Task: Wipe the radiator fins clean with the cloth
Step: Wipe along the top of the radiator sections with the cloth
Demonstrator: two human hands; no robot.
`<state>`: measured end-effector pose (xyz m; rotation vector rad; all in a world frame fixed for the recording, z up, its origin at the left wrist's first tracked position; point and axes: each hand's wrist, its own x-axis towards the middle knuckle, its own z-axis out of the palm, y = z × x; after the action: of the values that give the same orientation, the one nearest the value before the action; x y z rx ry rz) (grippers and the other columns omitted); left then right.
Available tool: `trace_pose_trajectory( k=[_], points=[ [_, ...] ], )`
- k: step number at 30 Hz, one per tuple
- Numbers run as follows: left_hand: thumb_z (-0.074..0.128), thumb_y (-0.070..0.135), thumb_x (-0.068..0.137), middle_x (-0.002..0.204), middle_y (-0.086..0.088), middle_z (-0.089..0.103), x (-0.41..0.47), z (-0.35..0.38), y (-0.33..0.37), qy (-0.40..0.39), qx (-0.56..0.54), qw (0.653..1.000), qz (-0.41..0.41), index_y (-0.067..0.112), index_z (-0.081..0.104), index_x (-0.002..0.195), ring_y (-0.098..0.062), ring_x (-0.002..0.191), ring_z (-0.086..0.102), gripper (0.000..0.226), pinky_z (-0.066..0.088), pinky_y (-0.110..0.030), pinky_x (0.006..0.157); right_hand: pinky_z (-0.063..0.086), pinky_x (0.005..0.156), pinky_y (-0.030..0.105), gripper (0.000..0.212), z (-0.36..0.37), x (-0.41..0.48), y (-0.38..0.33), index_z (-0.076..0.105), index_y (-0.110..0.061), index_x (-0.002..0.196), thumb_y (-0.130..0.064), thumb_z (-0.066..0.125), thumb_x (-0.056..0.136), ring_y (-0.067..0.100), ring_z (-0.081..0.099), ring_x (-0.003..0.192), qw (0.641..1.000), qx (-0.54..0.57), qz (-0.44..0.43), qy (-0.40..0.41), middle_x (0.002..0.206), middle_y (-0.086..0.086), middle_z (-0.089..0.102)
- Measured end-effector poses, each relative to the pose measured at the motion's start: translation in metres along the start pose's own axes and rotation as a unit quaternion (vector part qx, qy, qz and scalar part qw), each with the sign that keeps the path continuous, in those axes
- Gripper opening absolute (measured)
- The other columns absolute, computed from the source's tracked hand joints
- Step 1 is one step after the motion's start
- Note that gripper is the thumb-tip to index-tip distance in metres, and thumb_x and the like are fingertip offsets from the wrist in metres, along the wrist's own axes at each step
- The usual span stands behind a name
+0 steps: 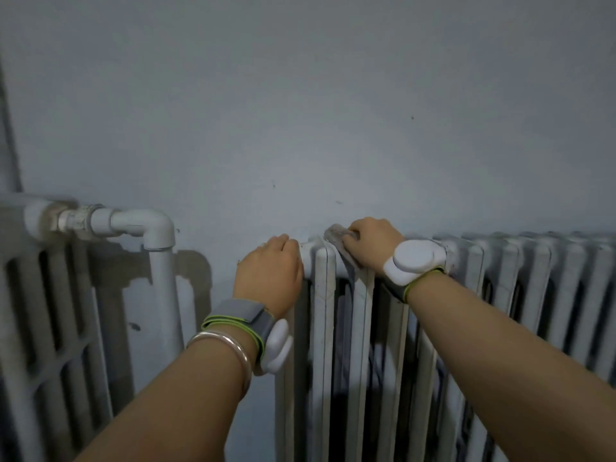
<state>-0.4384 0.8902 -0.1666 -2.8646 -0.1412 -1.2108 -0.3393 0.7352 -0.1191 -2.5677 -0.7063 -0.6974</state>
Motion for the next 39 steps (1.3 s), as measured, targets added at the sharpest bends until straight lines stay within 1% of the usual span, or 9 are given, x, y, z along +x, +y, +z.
trace_pose_trajectory(
  k=[2,8,12,16,21,24,27,32,39],
  points=[
    [0.036,0.023,0.096,0.12,-0.004,0.054,0.0,-0.002,0.0,-0.008,0.003,1.0,0.005,0.012,0.052,0.116,-0.028,0.098,0.058,0.027,0.042,-0.035,0.073,0.042,0.063,0.033,0.03,0.006,-0.009,0.0,0.05,-0.012,0.066,-0.023,0.044,0.094,0.034,0.058,0.086,0.999,-0.005,-0.004,0.044,0.086,0.016,0.064],
    [0.03,0.025,0.098,0.129,-0.003,0.051,0.0,-0.001,-0.001,-0.021,-0.001,1.0,0.004,0.013,0.049,0.123,-0.025,0.108,0.055,0.034,0.043,-0.034,0.08,0.047,0.072,0.038,0.021,0.033,-0.043,0.009,0.068,-0.005,0.091,-0.019,0.052,0.087,0.036,0.06,0.079,0.96,0.06,-0.082,0.26,0.085,0.015,0.067],
    [0.03,0.025,0.096,0.128,-0.007,0.053,-0.001,0.0,-0.002,-0.013,-0.02,1.0,0.007,0.01,0.052,0.121,-0.028,0.108,0.056,0.037,0.046,-0.036,0.081,0.044,0.095,0.033,0.029,0.04,-0.063,0.013,0.061,-0.007,0.119,-0.016,0.057,0.091,0.028,0.057,0.106,0.952,0.124,-0.09,0.263,0.116,0.011,0.064],
    [0.022,0.035,0.097,0.127,-0.003,0.053,-0.003,0.0,-0.003,-0.018,-0.034,0.999,0.001,0.015,0.048,0.124,-0.025,0.107,0.056,0.043,0.047,-0.036,0.081,0.043,0.097,0.031,0.032,0.049,-0.081,0.015,0.058,-0.011,0.12,-0.011,0.062,0.089,0.024,0.052,0.115,0.95,0.149,-0.076,0.265,0.125,0.008,0.057],
    [0.025,0.039,0.101,0.137,-0.003,0.052,-0.009,-0.007,-0.011,-0.032,-0.182,0.981,-0.056,0.021,0.034,0.142,-0.025,0.12,0.052,0.046,0.041,-0.037,0.098,0.039,0.082,0.023,0.03,0.053,-0.097,0.009,0.058,-0.011,0.115,-0.01,0.066,0.086,0.015,0.048,0.098,0.951,0.156,-0.04,0.265,0.118,0.008,0.049],
    [0.032,0.027,0.101,0.128,-0.008,0.059,-0.016,-0.002,-0.027,0.028,-0.202,0.976,-0.076,0.015,0.048,0.133,-0.028,0.113,0.056,0.037,0.042,-0.036,0.095,0.04,0.076,0.022,0.023,0.056,-0.108,0.011,0.056,-0.012,0.109,-0.013,0.065,0.087,0.012,0.046,0.091,0.955,0.16,-0.034,0.246,0.107,-0.002,0.043],
    [0.036,0.021,0.099,0.125,-0.009,0.06,-0.021,0.009,-0.044,0.015,-0.213,0.97,-0.117,0.015,0.053,0.128,-0.031,0.113,0.055,0.034,0.044,-0.041,0.096,0.041,0.071,0.021,0.017,0.062,-0.117,0.018,0.054,-0.014,0.104,-0.017,0.062,0.089,0.015,0.051,0.086,0.969,0.139,-0.03,0.203,0.103,-0.003,0.043],
    [0.039,0.016,0.095,0.105,-0.01,0.066,-0.019,0.016,-0.054,0.039,-0.139,0.983,-0.11,0.012,0.063,0.107,-0.031,0.096,0.058,0.026,0.048,-0.041,0.08,0.047,0.072,0.024,0.018,0.063,-0.132,0.03,0.052,-0.022,0.111,-0.024,0.055,0.093,0.014,0.055,0.087,0.983,0.122,-0.044,0.131,0.102,-0.003,0.051],
    [0.035,0.018,0.098,0.108,-0.009,0.065,-0.013,0.018,-0.065,0.0,-0.112,0.984,-0.138,0.013,0.063,0.109,-0.03,0.095,0.06,0.03,0.05,-0.04,0.076,0.042,0.084,0.021,0.026,0.009,-0.092,0.002,0.06,-0.017,0.116,-0.03,0.055,0.094,0.01,0.055,0.097,0.95,0.186,-0.06,0.243,0.105,-0.003,0.062]
  ],
)
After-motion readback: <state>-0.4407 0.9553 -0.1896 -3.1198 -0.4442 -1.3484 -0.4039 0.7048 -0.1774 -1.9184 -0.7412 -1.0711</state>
